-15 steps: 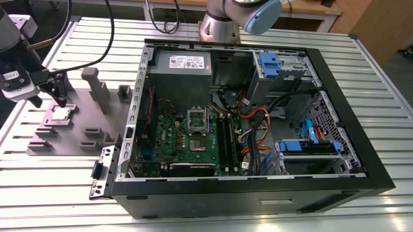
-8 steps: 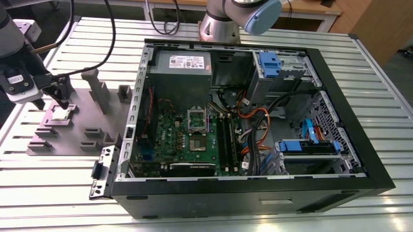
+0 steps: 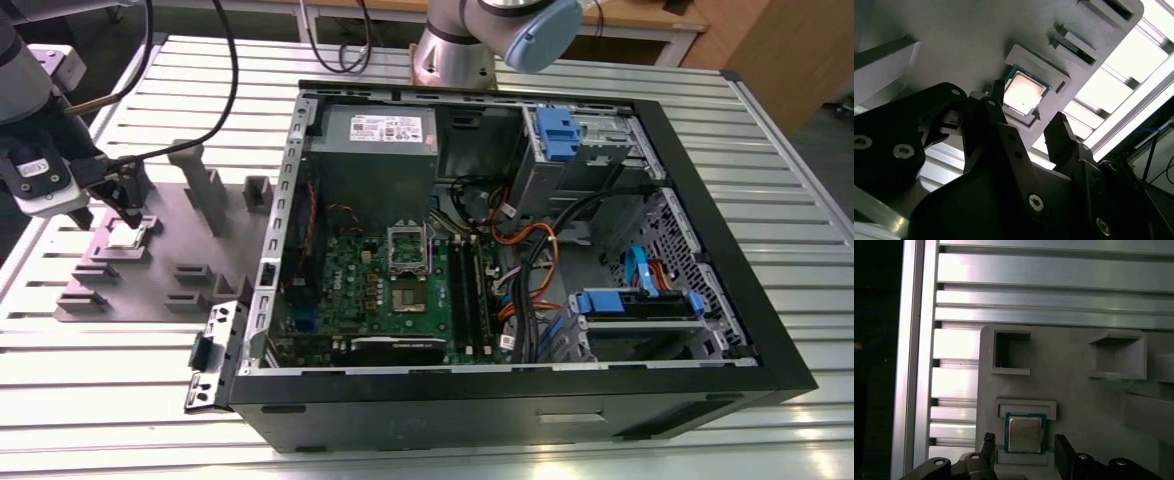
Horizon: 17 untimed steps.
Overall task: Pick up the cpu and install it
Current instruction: 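Pick up the cpu and move it towards the insertion slot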
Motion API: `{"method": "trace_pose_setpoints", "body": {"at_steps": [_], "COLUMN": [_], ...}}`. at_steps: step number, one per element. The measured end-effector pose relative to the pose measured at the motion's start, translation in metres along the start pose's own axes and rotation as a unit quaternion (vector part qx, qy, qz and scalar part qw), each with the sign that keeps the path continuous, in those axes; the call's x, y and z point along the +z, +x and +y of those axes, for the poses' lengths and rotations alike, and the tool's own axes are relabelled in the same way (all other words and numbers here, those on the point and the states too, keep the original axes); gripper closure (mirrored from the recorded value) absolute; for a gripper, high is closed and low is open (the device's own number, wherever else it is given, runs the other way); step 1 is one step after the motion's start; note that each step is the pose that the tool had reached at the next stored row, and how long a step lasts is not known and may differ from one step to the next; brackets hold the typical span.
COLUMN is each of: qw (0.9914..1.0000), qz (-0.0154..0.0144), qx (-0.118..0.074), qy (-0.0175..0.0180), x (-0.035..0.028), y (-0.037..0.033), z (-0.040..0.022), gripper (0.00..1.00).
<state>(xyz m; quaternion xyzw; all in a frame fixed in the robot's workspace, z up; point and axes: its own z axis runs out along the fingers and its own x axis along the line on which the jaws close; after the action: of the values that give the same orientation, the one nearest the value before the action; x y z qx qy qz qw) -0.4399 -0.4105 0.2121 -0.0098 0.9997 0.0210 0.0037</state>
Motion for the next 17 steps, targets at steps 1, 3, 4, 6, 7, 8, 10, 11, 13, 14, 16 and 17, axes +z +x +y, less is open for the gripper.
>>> {"method": "trace_pose_setpoints", "body": {"at_steps": [1,3,4,6,7,8,10,11,13,14,16,17], "qw": [1.00000,1.00000,1.00000,1.00000,1.00000,1.00000,1.00000,1.00000,1.00000,1.00000,1.00000,1.00000], "qz": [0.0000,0.0000,0.0000,0.0001,0.0001,0.0001,0.0000,0.0001,0.0002,0.0003,0.0002,0.0001], "qx": [0.000,0.000,0.000,0.000,0.000,0.000,0.000,0.000,0.000,0.000,0.002,0.003], "qy": [0.0000,0.0000,0.0000,0.0000,0.0000,0.0000,0.0000,0.0000,0.0000,0.0000,0.0000,-0.0001], "x": [0.0000,0.0000,0.0000,0.0000,0.0000,0.0002,0.0026,0.0043,0.0072,0.0080,0.0099,0.0113], "y": [0.0000,0.0000,0.0000,0.0000,0.0000,0.0000,-0.0001,0.0000,0.0000,-0.0001,0.0000,0.0001], "z": [0.0000,0.0000,0.0000,0.0000,0.0000,0.0000,-0.0001,-0.0002,0.0002,0.0013,0.0042,0.0044], "gripper": [0.41,0.41,0.41,0.41,0.41,0.41,0.41,0.41,0.41,0.41,0.41,0.41]}}
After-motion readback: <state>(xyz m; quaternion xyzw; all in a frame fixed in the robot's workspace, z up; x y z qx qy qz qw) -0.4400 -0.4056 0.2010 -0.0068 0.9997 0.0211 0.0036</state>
